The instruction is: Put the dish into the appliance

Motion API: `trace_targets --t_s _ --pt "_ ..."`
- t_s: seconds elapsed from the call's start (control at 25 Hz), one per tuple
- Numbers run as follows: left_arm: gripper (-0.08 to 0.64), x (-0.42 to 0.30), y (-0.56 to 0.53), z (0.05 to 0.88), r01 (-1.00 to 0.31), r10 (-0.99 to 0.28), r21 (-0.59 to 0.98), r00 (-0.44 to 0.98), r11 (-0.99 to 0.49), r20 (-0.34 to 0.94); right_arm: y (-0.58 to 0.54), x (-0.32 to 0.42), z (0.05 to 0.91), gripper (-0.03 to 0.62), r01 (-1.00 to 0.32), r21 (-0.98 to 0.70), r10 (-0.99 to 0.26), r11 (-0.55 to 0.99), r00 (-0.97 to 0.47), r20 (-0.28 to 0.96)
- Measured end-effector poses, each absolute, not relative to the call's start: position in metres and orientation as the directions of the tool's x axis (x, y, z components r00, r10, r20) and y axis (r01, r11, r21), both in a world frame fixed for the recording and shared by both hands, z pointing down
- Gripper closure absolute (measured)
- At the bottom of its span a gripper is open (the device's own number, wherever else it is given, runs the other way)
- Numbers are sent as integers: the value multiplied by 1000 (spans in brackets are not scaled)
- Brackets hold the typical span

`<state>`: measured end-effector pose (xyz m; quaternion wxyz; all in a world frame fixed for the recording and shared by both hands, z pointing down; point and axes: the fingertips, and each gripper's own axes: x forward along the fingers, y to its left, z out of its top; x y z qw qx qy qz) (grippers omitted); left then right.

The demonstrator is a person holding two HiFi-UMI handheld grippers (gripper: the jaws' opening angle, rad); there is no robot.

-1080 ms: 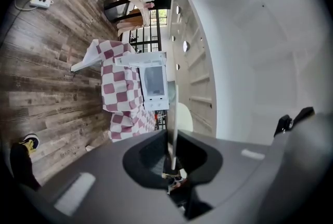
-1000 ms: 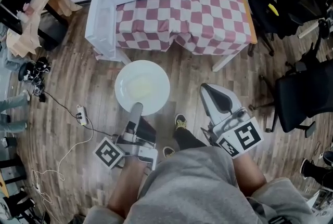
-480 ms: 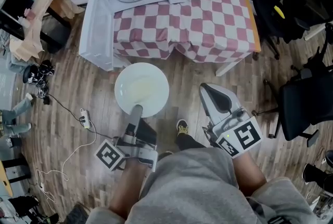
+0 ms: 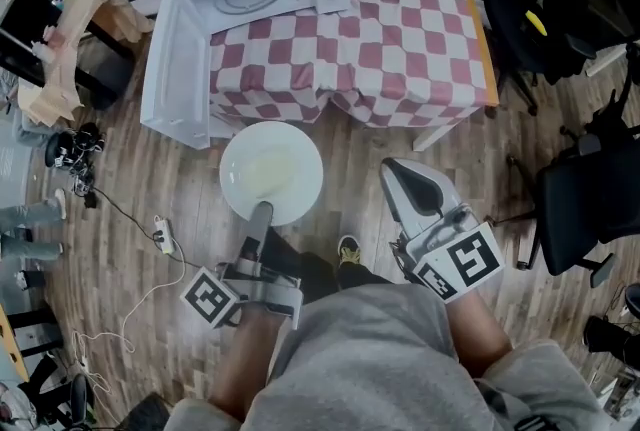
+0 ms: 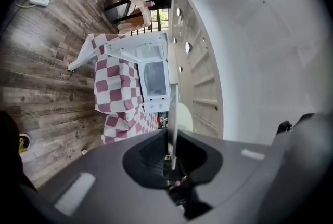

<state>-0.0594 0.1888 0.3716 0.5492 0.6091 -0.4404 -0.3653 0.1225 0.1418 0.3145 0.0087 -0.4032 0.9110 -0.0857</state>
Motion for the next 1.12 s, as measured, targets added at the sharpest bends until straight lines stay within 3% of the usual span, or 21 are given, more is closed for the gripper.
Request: trace_targets --t_s 1.12 --pt "526 -43 173 364 -136 -928 991 370 -16 36 128 131 315 594 -735 -192 -743 651 -669 41"
